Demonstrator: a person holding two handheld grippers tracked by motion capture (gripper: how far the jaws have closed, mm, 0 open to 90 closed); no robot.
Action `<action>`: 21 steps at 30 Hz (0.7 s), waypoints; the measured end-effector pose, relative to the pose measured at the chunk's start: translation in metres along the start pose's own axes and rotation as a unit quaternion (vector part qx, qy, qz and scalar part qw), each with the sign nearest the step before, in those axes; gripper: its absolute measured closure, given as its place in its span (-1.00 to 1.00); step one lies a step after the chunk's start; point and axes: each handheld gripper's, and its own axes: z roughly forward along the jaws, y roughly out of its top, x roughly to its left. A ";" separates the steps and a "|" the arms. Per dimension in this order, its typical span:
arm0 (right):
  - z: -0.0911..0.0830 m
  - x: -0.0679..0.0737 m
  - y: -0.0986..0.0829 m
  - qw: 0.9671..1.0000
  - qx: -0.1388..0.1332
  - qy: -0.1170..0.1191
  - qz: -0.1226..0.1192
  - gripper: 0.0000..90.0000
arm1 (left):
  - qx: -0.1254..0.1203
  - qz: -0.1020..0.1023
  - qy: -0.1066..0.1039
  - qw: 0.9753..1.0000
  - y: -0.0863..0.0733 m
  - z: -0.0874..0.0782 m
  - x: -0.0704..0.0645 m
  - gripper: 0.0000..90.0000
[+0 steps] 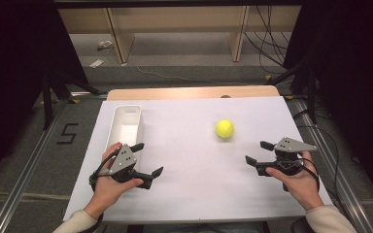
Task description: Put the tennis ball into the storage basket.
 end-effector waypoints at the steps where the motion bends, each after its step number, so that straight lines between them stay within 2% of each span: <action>1: 0.000 0.000 0.000 1.000 0.000 0.000 0.000 -0.61 | 0.000 0.001 0.000 1.000 0.000 0.000 0.000 -1.00; 11: 0.003 -0.001 0.002 1.000 -0.001 -0.009 0.002 -0.64 | -0.005 0.001 -0.001 1.000 0.001 -0.001 -0.001 -1.00; 15: 0.011 -0.002 0.004 1.000 0.003 -0.014 0.003 -0.65 | -0.005 0.002 -0.002 1.000 0.002 -0.001 -0.002 -1.00; 18: 0.019 0.000 0.008 1.000 -0.003 -0.009 0.015 -0.65 | -0.003 -0.001 0.002 1.000 0.002 -0.001 -0.001 -1.00; 21: 0.028 0.002 0.013 1.000 -0.002 -0.010 0.010 -0.65 | -0.004 -0.002 0.001 1.000 0.002 -0.002 -0.002 -1.00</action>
